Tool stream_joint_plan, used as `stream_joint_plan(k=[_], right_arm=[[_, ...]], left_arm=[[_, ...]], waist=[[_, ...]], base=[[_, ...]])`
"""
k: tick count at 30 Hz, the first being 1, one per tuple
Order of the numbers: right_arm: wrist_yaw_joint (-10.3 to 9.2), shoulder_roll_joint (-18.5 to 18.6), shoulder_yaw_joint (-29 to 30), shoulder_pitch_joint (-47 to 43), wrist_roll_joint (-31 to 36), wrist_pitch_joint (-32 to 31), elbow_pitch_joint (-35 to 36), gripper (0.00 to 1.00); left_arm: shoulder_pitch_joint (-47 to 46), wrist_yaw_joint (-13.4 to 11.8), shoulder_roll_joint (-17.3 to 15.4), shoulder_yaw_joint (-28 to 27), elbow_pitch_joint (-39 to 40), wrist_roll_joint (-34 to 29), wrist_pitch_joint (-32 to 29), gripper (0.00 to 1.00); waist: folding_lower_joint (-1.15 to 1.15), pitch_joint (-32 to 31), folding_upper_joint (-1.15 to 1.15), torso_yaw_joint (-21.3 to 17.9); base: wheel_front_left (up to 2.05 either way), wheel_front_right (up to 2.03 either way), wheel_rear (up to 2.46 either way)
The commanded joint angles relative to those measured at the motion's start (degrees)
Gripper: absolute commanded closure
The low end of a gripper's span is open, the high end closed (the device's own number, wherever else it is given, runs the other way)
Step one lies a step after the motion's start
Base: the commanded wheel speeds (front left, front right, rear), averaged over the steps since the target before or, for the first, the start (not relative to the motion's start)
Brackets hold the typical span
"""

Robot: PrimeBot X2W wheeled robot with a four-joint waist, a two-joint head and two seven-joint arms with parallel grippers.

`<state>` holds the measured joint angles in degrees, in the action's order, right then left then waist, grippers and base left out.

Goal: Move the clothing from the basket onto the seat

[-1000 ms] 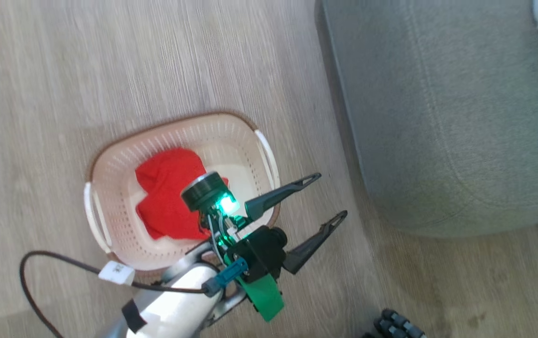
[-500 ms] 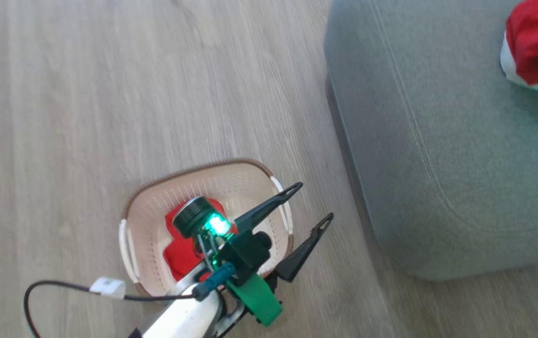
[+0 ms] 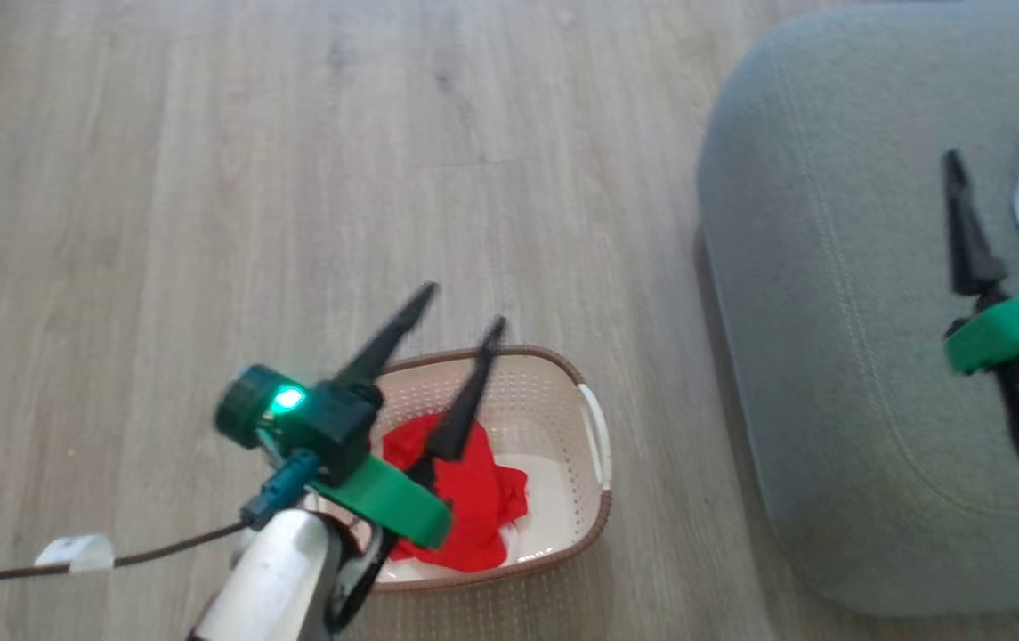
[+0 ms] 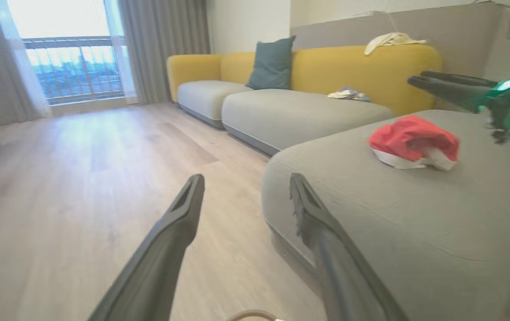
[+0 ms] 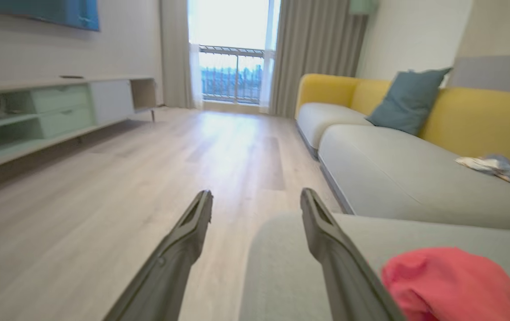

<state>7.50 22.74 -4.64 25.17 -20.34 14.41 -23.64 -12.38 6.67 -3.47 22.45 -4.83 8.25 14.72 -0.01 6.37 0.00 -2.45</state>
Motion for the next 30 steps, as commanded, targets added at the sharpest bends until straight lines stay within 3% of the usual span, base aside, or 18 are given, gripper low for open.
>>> stream_joint_plan(k=[1, 6, 10, 17, 20, 30], right_arm=[[-0.01, 0.1, -1.46, -1.48, -0.68, 0.58, 5.35, 0.0], [-0.01, -3.38, -1.8, -8.02, -1.99, 0.58, 15.58, 0.0], [-0.01, -6.69, -1.94, -12.48, -2.33, 0.59, 19.24, 0.0], [-0.01, -11.86, -2.78, -16.91, -2.14, 0.59, 18.88, 0.0], [-0.01, -13.97, -2.08, -18.07, -2.21, 0.59, 17.6, 0.0], [-0.01, -18.09, 3.63, -20.93, 4.24, 0.59, 14.63, 0.0]], left_arm=[[-0.48, -1.09, 0.42, -3.2, 1.61, -1.41, 0.28, 0.0], [-0.03, -7.56, 0.53, -8.28, 0.39, -3.83, 0.28, 0.0], [0.51, -10.39, 0.56, -9.85, -0.67, -3.97, 0.28, 0.0], [1.44, -13.01, 0.58, -10.46, -2.35, -2.79, 0.28, 0.0], [2.24, -14.18, 0.58, -11.51, -3.3, 0.73, 0.28, 0.0], [4.08, -15.1, 0.58, -12.56, -6.2, 2.08, 0.28, 0.0]], waist=[[0.01, -0.56, 0.0, 1.46], [0.01, -0.96, 0.0, 3.69], [0.01, -1.38, 0.0, 5.5], [0.01, -1.35, 0.0, 6.81], [0.01, -1.24, 0.0, 7.16], [0.01, -1.32, 0.0, 7.18]], base=[[0.0, 0.0, 0.0], [0.0, 0.0, 0.0], [0.0, 0.0, 0.0], [0.0, 0.0, 0.0], [0.0, 0.0, 0.0], [0.0, 0.0, 0.0]])
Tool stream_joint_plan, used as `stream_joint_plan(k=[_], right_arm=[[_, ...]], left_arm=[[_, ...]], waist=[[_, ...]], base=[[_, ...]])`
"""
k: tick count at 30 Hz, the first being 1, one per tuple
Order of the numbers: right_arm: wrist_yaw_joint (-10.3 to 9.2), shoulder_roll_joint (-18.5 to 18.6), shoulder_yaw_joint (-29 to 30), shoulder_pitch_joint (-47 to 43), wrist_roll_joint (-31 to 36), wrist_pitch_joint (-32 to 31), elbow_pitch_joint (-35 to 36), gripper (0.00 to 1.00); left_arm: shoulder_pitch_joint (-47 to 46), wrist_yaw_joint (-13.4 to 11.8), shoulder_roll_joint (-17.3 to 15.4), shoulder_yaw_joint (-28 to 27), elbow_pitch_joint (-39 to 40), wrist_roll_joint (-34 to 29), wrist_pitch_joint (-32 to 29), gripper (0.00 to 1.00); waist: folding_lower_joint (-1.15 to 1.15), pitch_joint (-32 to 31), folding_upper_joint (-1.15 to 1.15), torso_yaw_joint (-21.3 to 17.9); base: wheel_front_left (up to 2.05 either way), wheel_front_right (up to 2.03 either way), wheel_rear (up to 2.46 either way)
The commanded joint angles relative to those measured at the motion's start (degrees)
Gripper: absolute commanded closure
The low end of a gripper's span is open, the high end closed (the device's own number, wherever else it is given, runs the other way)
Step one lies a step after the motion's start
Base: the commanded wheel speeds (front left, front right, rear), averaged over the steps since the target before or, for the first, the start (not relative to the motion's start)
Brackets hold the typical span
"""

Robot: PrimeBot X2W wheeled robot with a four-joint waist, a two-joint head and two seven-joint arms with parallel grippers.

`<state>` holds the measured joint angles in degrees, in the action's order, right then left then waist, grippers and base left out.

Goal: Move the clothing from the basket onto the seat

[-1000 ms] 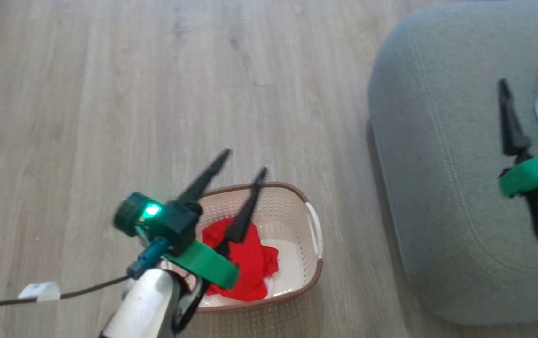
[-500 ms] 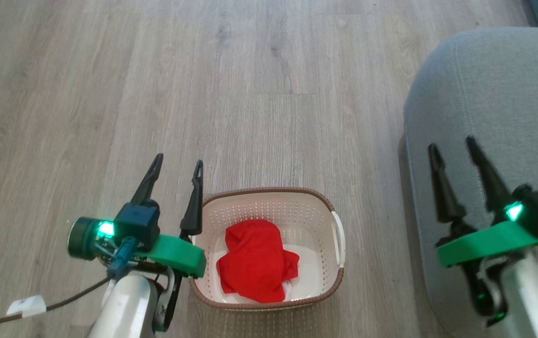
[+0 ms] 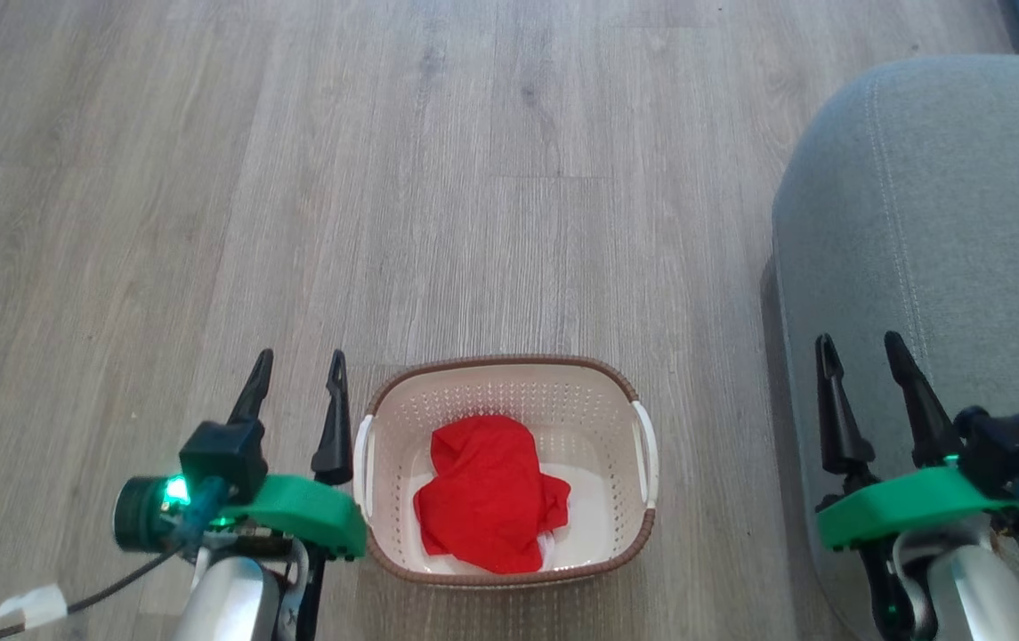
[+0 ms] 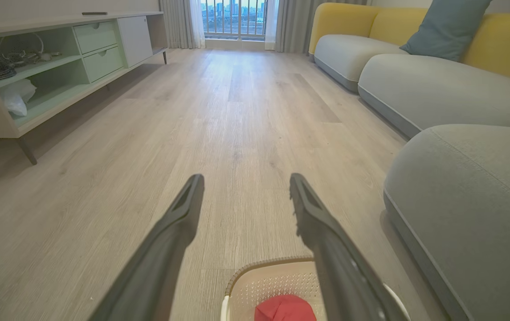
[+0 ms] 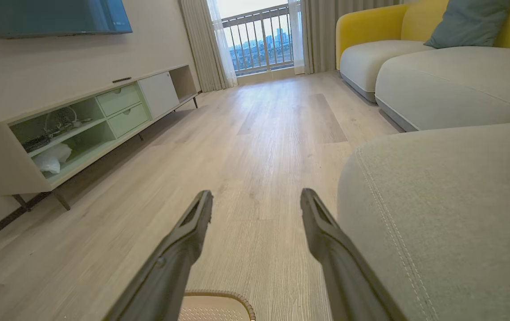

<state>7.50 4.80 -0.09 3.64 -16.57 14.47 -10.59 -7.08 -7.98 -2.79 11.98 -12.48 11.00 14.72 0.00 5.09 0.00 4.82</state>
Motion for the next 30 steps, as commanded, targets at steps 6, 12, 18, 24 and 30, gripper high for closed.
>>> stream_joint_plan(k=[6, 12, 18, 24, 30], right_arm=[[-0.01, -1.16, 0.47, 0.08, 1.7, 0.52, 0.82, 0.0], [-0.01, -1.5, 0.87, 0.23, 1.75, 0.52, 0.7, 0.0], [-0.01, -1.63, 1.04, 0.26, 1.62, 0.52, 0.85, 0.0], [-0.01, -1.69, 1.26, 0.47, 1.52, 0.52, 0.83, 0.0], [-0.01, -1.71, 0.62, 0.74, 1.29, 0.52, 0.83, 0.0]], left_arm=[[-0.52, -0.98, -0.1, -1.91, 0.17, -1.16, 0.28, 0.0], [-0.12, -0.76, -0.1, -1.48, -0.26, -1.2, 0.28, 0.0], [-0.27, -0.4, -0.1, -0.74, -0.46, -1.5, 0.28, 0.0], [-0.31, -0.42, -0.09, -0.48, -0.58, -1.57, 0.28, 0.0], [-0.34, -0.38, -0.09, -0.53, -0.48, -1.66, 0.28, 0.0]], waist=[[0.0, -0.36, 0.0, -0.67], [0.0, -0.58, 0.0, -1.09], [0.0, -0.46, 0.0, -1.01], [0.0, -0.35, 0.0, -1.08], [0.0, -0.18, 0.0, -1.45]], base=[[0.0, 0.0, 0.0], [0.0, 0.0, 0.0], [0.0, 0.0, 0.0], [0.0, 0.0, 0.0], [0.0, 0.0, 0.0]])
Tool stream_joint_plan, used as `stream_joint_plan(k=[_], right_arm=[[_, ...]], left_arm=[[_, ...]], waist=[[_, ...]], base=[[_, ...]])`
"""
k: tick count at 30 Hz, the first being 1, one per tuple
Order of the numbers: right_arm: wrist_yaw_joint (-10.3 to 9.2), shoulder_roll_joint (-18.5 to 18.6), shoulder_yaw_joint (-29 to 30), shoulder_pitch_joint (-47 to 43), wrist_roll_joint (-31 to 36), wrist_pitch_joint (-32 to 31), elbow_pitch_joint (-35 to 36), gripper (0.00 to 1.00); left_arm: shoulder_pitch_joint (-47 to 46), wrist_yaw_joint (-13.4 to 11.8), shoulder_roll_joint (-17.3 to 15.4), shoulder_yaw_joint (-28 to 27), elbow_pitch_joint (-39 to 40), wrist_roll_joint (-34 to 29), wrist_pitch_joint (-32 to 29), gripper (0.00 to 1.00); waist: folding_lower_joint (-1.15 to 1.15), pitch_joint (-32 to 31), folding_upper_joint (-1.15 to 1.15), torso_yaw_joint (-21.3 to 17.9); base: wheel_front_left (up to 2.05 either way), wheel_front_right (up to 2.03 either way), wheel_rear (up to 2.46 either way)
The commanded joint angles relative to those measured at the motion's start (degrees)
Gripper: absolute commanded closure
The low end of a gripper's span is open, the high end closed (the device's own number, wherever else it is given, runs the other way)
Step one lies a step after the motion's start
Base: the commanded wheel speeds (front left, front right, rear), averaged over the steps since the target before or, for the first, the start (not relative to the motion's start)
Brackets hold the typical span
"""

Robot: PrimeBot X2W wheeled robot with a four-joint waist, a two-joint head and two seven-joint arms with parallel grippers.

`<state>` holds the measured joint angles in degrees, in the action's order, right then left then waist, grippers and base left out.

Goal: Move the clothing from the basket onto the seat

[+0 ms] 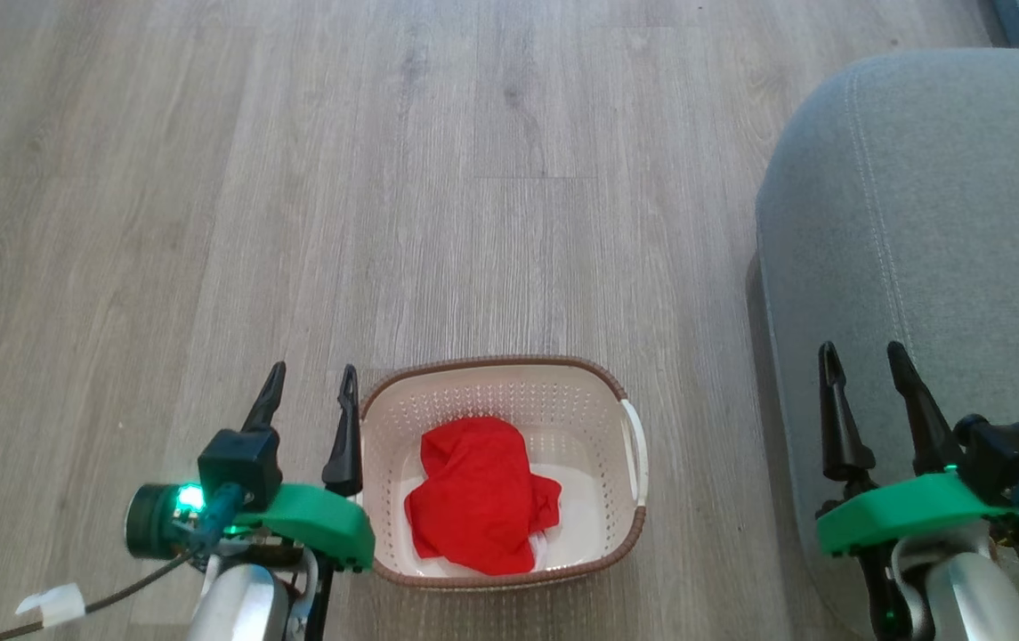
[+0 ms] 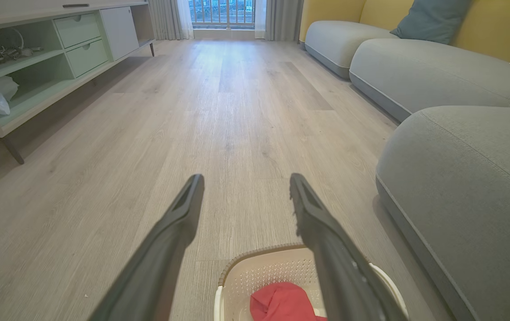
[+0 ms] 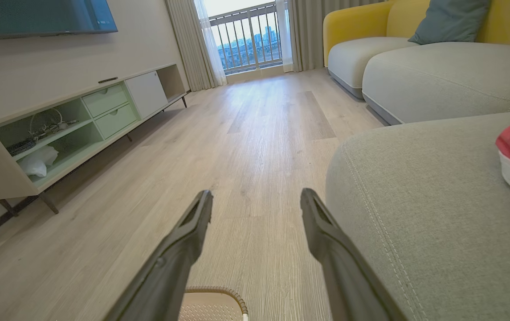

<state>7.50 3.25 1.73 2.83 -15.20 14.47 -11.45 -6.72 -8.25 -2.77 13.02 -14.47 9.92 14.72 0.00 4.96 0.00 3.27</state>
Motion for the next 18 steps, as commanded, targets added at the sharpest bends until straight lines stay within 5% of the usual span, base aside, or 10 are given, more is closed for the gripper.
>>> stream_joint_plan(k=[1, 18], right_arm=[[-0.01, -0.12, -1.34, 1.63, -0.15, 0.52, 1.61, 0.0], [-0.01, 1.85, -1.15, 8.01, 1.48, 0.52, 4.78, 0.0]], left_arm=[[-0.77, -0.08, -0.11, -1.6, 1.49, -0.6, 0.28, 0.0], [-5.18, 3.49, -0.1, 2.43, -8.93, -3.61, 0.28, 0.0]], waist=[[0.0, 0.07, 0.0, -0.13], [0.0, 10.1, 0.0, -3.82]], base=[[0.0, 0.0, 0.0], [0.0, 0.0, 0.0]])
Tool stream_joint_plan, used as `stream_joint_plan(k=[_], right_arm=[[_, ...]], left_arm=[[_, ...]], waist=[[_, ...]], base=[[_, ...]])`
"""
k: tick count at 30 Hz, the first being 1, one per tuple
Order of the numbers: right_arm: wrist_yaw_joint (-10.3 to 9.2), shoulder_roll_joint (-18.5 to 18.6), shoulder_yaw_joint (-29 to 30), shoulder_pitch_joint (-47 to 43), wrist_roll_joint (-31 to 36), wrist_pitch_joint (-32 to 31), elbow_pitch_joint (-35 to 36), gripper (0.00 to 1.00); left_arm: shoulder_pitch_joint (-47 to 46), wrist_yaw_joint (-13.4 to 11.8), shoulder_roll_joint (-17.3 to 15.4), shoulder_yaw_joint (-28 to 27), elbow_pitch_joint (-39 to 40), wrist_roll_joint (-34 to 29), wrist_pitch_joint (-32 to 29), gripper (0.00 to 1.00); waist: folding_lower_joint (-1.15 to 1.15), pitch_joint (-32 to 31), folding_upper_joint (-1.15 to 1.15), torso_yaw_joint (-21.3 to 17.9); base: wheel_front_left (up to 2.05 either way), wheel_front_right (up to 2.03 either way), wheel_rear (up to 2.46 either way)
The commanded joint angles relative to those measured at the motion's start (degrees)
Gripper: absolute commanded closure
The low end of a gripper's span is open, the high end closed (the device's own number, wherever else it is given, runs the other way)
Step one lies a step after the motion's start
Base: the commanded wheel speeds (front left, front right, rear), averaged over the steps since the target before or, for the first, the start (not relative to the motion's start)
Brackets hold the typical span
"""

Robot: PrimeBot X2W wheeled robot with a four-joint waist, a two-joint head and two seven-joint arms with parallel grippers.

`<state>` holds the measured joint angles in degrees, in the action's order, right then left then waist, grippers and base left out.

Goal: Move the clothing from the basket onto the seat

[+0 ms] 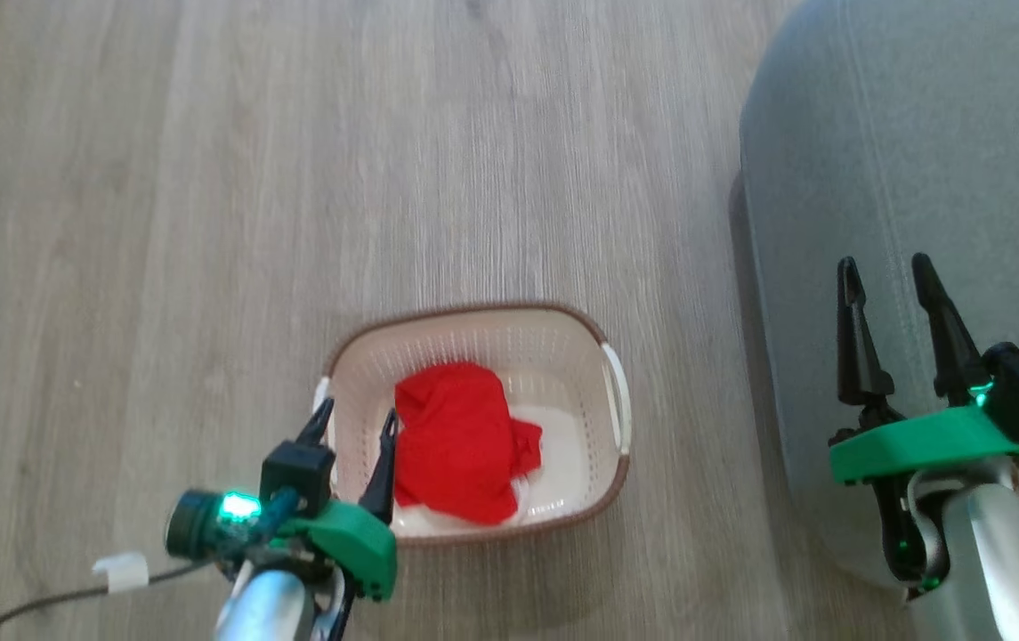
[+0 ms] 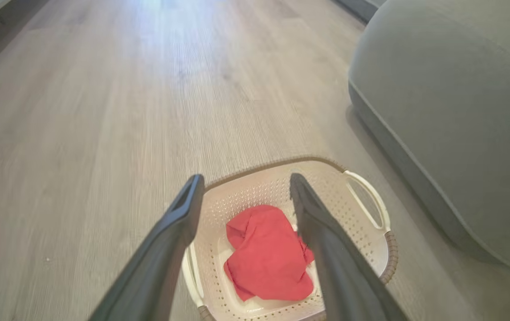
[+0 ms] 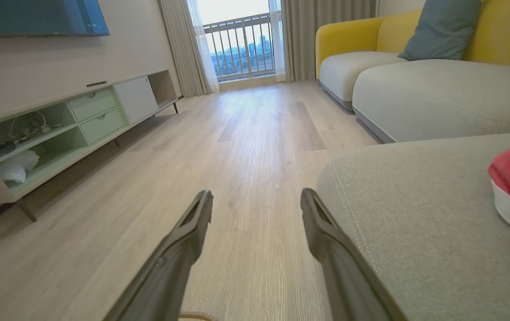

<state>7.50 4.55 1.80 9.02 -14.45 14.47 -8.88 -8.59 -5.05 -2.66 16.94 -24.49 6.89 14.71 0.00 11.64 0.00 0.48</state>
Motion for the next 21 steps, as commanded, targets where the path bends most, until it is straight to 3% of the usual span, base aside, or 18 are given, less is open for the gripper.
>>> stream_joint_plan(k=[1, 14, 21], right_arm=[[-0.01, 0.41, -1.45, 2.22, 0.95, 0.52, 2.6, 0.0], [-0.01, -0.69, -6.85, 8.23, 3.17, 0.52, 5.74, 0.0], [-0.01, -1.52, -9.15, 9.5, 3.07, 0.52, 7.55, 0.0]], left_arm=[[-4.13, 0.58, -0.21, -1.45, 0.42, -0.9, 0.29, 0.0], [-18.14, 5.01, -2.3, 1.06, -12.23, -7.02, 0.29, 0.0], [-26.1, 4.79, -4.41, 3.36, -20.08, -9.67, 0.29, 0.0]], waist=[[0.0, 4.98, 0.0, -1.36], [0.0, 24.36, 0.0, -7.18], [0.0, 32.47, 0.0, -11.04]], base=[[0.0, 0.0, 0.0], [0.0, 0.0, 0.0], [0.0, 0.0, 0.0]])
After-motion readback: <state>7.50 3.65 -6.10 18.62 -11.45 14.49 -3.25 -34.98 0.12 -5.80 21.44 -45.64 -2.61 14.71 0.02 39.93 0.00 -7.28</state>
